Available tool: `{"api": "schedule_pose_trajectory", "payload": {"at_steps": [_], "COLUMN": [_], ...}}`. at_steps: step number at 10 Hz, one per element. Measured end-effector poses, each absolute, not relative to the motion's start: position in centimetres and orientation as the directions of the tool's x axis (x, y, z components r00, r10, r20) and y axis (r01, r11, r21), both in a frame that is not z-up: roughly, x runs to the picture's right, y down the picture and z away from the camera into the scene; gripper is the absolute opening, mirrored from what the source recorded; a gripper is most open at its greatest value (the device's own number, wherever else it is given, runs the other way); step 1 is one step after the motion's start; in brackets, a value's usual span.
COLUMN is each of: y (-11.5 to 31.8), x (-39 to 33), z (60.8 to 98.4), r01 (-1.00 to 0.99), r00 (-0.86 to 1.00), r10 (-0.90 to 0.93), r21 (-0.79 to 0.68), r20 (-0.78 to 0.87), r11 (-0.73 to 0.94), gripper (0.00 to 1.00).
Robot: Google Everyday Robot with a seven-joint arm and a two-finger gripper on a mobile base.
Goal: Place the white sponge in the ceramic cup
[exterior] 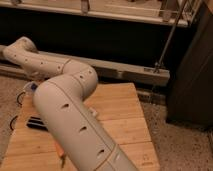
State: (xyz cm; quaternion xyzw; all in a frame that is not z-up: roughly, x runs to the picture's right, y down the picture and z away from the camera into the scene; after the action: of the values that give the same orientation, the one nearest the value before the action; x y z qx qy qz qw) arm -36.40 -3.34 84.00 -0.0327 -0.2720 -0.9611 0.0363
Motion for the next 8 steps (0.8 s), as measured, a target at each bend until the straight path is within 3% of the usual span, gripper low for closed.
{"api": "schedule_pose_trajectory", "payload": {"at_steps": [8], "y": [-1.8], "x": [-37.8], "z": [85.7], "r01": [0.029], "r00": [-0.992], "r10": [0.038], "r21": [0.520], "r20": [0.118], "r11": [-0.853], "gripper": [0.00]}}
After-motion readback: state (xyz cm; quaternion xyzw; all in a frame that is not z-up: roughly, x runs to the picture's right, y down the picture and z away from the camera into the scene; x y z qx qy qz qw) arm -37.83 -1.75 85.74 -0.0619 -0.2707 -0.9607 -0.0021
